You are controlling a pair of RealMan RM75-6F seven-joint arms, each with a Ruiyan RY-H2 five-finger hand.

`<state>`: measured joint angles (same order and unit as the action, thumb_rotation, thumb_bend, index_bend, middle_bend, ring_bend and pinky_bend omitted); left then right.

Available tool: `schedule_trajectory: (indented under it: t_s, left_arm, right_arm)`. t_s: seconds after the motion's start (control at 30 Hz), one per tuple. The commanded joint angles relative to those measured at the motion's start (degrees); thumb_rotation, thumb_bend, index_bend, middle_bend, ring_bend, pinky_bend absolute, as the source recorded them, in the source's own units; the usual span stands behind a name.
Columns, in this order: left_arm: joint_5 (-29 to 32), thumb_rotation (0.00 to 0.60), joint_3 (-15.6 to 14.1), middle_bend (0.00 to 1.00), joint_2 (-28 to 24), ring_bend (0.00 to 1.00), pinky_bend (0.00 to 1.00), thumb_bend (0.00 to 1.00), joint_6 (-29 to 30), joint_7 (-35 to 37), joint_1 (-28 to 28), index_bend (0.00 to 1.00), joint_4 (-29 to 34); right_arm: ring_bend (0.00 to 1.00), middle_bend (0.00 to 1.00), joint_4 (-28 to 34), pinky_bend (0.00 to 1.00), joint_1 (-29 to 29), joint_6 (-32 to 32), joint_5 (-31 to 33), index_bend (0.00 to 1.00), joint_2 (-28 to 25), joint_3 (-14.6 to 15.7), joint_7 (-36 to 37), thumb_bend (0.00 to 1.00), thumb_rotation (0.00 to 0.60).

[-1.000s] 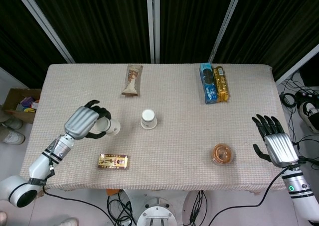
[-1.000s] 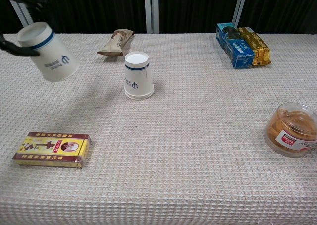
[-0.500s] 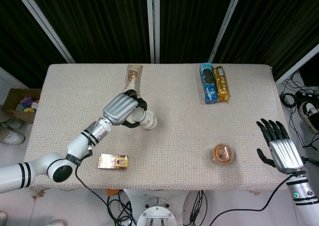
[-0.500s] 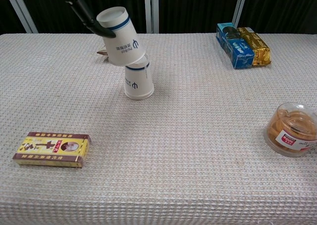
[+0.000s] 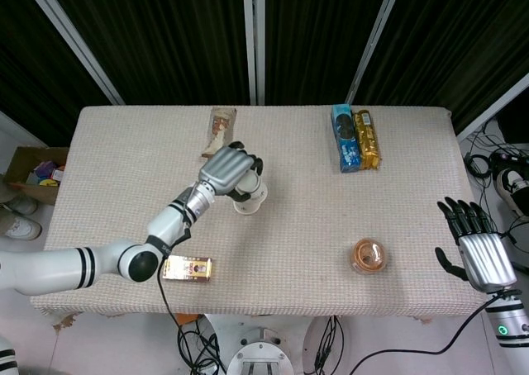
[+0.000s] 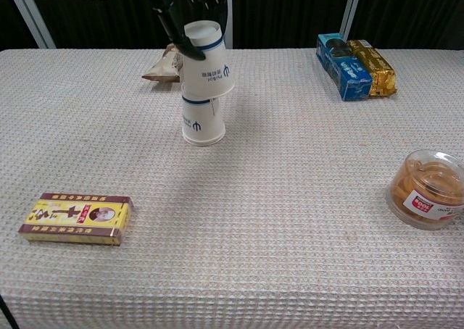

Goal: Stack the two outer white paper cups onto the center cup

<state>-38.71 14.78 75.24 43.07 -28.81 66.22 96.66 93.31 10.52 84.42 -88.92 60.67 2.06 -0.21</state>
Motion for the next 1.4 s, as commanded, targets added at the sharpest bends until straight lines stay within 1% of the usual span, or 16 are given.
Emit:
schedule_trajectory:
  t_s: [0.03,0.37,0.47,0.57,0.63,0.7,0.83,0.93,1.0,1.13,1.17,1.23,1.3,1.33,1.4]
  left_arm:
    - [2.74,0.6,-1.93,0.49,0.33,0.35,0.18,0.31,1.24,-2.28,1.8,0.47,-0.49]
    - [7.01,0.6,-4.3,0.48,-2.14,0.35,0.17,0.31,3.41,-5.43,4.3,0.47,2.39]
    - [8.85,0.6,-4.98,0.47,-1.28,0.34,0.17,0.31,3.27,-5.71,5.16,0.46,1.81]
    - [10.12,0.6,-5.74,0.45,0.56,0.31,0.17,0.31,2.73,-5.2,5.63,0.45,0.01]
    - [10.0,0.6,-6.53,0.42,2.36,0.29,0.17,0.31,3.06,-5.22,5.74,0.44,-1.75]
    - [9.89,0.6,-7.27,0.39,4.14,0.26,0.17,0.28,3.62,-5.21,5.63,0.41,-3.06]
    - [10.17,0.6,-9.0,0.23,8.05,0.15,0.15,0.19,3.94,-5.46,5.44,0.28,-5.4]
    - [9.67,0.6,-9.65,0.17,9.39,0.12,0.13,0.14,5.07,-5.65,5.07,0.21,-5.61]
    - [7.61,0.6,-9.72,0.15,9.06,0.12,0.13,0.11,6.99,-4.74,3.84,0.18,-4.23]
    - [-0.62,0.6,-9.54,0.14,5.66,0.12,0.12,0.09,12.97,1.27,-1.84,0.17,0.54]
    - [-3.39,0.6,-9.9,0.14,3.99,0.12,0.12,0.09,15.29,3.34,-4.15,0.17,2.01]
    - [-8.25,0.6,-11.3,0.14,0.44,0.12,0.12,0.09,20.61,6.86,-9.09,0.17,4.4]
    - [-11.83,0.6,-13.07,0.14,-2.34,0.12,0.12,0.09,24.52,8.79,-12.98,0.17,5.42]
    - [-14.02,0.6,-14.32,0.15,-4.01,0.12,0.12,0.09,27.43,9.69,-15.65,0.18,5.69]
    - [-17.03,0.6,-16.33,0.16,-5.95,0.12,0.12,0.1,32.08,10.88,-19.88,0.19,5.2]
  right_arm:
    - [0.0,0.05,-0.21,0.0,-0.49,0.28,-0.48,0.0,-0.17,-0.06,1.08,0.32,0.6]
    - [0.0,0.05,-1.07,0.0,-1.36,0.4,-1.38,0.0,-0.04,-0.57,3.05,0.31,0.6]
    - [0.0,0.05,-1.3,0.0,-1.61,0.44,-1.59,0.0,0.17,-0.68,3.41,0.31,0.6]
    - [0.0,0.05,-1.65,0.0,-2.0,0.55,-1.72,0.0,0.35,-0.69,3.75,0.31,0.6]
    - [0.0,0.05,-1.84,0.0,-2.3,0.66,-1.63,0.0,0.37,-0.77,3.97,0.31,0.6]
    - [0.0,0.05,-1.98,0.0,-2.52,0.83,-1.65,0.0,0.39,-0.86,4.28,0.31,0.6]
    - [0.0,0.06,-2.38,0.0,-2.7,0.72,-1.86,0.0,0.6,-1.02,5.03,0.31,0.6]
    - [0.0,0.05,-2.77,0.0,-2.66,0.23,-1.64,0.0,0.77,-1.2,5.43,0.31,0.6]
    - [0.0,0.06,-3.16,0.0,-2.67,-0.38,-0.86,0.0,0.76,-1.44,6.12,0.32,0.6]
    - [0.0,0.05,-4.13,0.0,-2.83,-1.46,0.73,0.0,0.46,-1.85,7.7,0.32,0.6]
    - [0.0,0.05,-4.49,0.0,-2.93,-1.69,1.12,0.0,0.36,-1.95,8.29,0.32,0.6]
    - [0.0,0.05,-5.23,0.0,-3.09,-2.19,2.01,0.0,0.2,-2.2,9.68,0.32,0.6]
    - [0.0,0.06,-5.88,0.0,-3.18,-2.61,2.73,0.0,0.13,-2.46,10.83,0.32,0.6]
    - [0.0,0.06,-6.26,0.0,-3.27,-2.97,3.33,0.0,0.06,-2.63,11.55,0.32,0.6]
    - [0.0,0.11,-6.55,0.01,-3.48,-3.49,4.17,0.0,-0.37,-2.76,12.22,0.32,0.6]
